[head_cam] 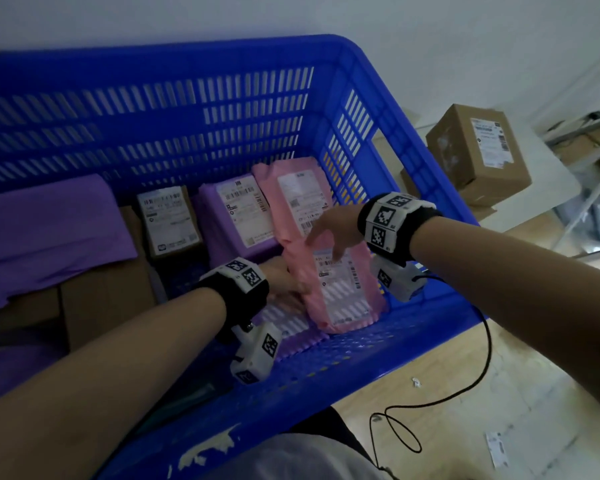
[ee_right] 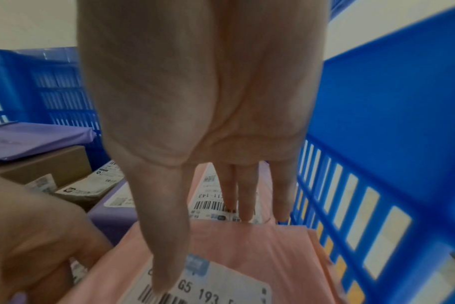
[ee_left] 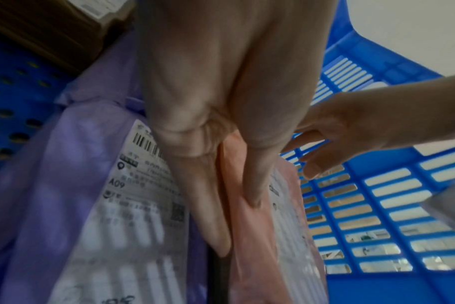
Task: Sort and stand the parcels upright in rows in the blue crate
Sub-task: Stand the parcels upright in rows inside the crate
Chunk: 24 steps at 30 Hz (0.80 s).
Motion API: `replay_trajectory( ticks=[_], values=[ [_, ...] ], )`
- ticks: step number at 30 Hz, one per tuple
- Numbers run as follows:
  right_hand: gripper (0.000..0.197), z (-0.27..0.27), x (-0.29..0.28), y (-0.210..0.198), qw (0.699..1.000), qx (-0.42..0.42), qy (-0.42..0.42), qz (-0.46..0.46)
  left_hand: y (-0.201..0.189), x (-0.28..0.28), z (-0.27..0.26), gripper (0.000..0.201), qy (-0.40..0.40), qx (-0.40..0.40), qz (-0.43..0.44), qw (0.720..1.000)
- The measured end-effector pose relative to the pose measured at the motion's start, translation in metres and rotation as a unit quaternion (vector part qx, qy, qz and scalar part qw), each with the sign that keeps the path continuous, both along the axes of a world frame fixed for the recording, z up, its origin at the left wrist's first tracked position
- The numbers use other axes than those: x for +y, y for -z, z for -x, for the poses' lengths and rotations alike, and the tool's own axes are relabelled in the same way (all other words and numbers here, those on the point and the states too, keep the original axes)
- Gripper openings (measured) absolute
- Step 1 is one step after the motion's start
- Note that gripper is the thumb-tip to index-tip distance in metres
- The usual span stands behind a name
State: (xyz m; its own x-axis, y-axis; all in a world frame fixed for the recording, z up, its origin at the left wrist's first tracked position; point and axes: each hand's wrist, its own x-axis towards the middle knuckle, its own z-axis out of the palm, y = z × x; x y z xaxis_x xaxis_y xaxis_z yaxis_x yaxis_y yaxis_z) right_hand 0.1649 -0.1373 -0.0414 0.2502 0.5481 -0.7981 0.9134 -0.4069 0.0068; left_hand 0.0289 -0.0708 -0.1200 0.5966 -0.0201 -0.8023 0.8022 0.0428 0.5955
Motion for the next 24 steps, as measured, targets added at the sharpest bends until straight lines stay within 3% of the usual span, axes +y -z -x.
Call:
replay_trajectory(
  ticks=[3, 6, 9, 13, 18, 24],
  values=[
    [0.060, 0.002, 0.002, 0.000, 1.000, -0.011, 0.006, -0.011, -0.001, 0.009, 0.003, 0.024, 0.062, -0.008, -0.096, 0.993],
    [0.061, 0.004, 0.015, -0.006, 0.996, -0.033, 0.028, -0.074, -0.015, 0.031, 0.007, 0.026, 0.136, -0.061, -0.215, 0.965],
    [0.065, 0.009, 0.040, -0.011, 0.990, -0.046, 0.024, -0.132, -0.036, 0.060, 0.020, 0.044, 0.125, -0.115, -0.324, 0.931],
    [0.059, 0.024, 0.080, -0.023, 0.979, -0.063, -0.008, -0.194, -0.061, 0.101, 0.047, 0.043, 0.136, -0.156, -0.449, 0.869],
    [0.051, 0.059, 0.131, -0.024, 0.963, -0.024, -0.038, -0.267, -0.082, 0.149, 0.100, 0.042, 0.129, -0.090, -0.579, 0.800],
    [0.044, 0.119, 0.173, -0.006, 0.950, 0.015, -0.102, -0.294, -0.088, 0.185, 0.162, 0.040, 0.119, 0.066, -0.627, 0.767]
  ],
)
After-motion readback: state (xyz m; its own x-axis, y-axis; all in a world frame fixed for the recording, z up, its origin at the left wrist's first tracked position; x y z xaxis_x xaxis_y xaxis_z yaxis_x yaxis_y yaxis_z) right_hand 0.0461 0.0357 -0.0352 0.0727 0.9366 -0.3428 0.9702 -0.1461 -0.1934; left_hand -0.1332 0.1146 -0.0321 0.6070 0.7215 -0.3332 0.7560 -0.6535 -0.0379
